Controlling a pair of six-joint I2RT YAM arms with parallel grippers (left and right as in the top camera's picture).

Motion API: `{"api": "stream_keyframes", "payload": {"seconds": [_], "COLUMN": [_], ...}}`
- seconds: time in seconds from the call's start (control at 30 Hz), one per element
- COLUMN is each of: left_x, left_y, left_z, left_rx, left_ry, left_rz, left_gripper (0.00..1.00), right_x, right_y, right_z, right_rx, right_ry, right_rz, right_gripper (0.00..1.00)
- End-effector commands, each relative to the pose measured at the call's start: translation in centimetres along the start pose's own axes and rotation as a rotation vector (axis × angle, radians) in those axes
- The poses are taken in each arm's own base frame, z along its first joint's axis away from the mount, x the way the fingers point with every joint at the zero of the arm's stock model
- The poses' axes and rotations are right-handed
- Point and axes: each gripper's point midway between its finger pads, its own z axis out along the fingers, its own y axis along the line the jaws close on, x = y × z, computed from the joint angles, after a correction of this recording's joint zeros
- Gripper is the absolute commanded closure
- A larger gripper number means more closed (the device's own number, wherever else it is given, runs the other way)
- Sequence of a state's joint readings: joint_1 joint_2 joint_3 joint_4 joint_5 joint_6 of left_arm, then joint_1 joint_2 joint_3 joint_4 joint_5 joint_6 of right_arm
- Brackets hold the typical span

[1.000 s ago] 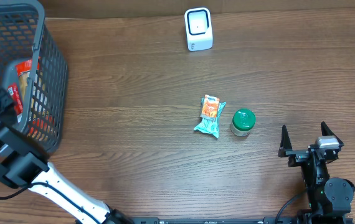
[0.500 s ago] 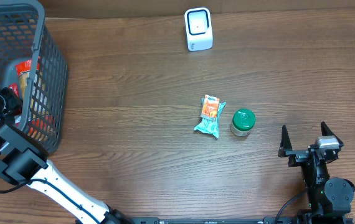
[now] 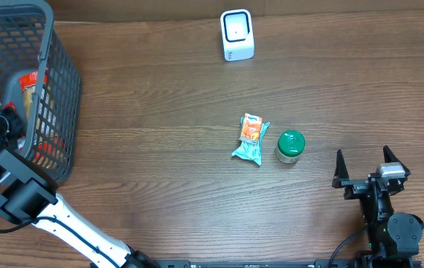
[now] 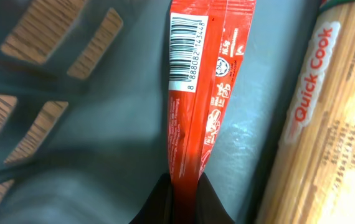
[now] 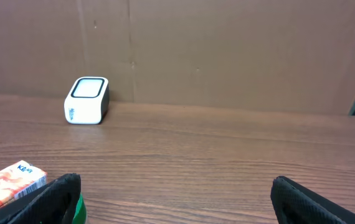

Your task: Scan the item barcode

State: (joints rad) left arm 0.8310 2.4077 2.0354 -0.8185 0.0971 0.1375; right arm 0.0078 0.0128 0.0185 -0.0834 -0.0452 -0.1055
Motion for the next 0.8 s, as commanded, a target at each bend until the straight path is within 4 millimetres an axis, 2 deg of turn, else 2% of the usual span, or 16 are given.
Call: {"api": "stream_keyframes", "payload": {"seconds": [0.0, 0.17, 0.27, 0.4, 0.53, 0.77], "left_x": [4.7, 0.2, -2.0, -3.8, -4.3, -4.2], "left_y": [-1.0, -2.2, -1.8, -1.3, -1.8, -5.3], "left_z": [3.4, -1.4, -4.4, -7.5, -8.9, -8.5], "left_rx": [0.052, 0.077, 0.013, -0.062, -0.067, 0.019], "left_ry": [0.157, 0.039, -0.042, -0.117, -0.144, -0.13], "left_rz": [-0.029, -0.072, -0.085, -0.076, -0.088, -0.056], "left_gripper": [0.96, 0.96, 0.96, 0.96, 0.96, 0.96], "right_x": [0.2, 0.2, 0.2, 0.2, 0.2, 0.2], "right_y": [-0.1, -0.1, -0.1, -0.1, -0.1, -0.1], "right_z": [0.0, 0.0, 0.0, 0.0, 0.0, 0.0], "right_rx": [0.002, 0.002, 0.002, 0.002, 0.002, 0.002], "right_ry": [-0.002, -0.002, -0.002, -0.002, -0.002, -0.002], "right_rz": [-0.004, -0.004, -0.004, -0.004, -0.004, -0.004], "right_gripper": [0.0, 0.0, 0.0, 0.0, 0.0, 0.0]}}
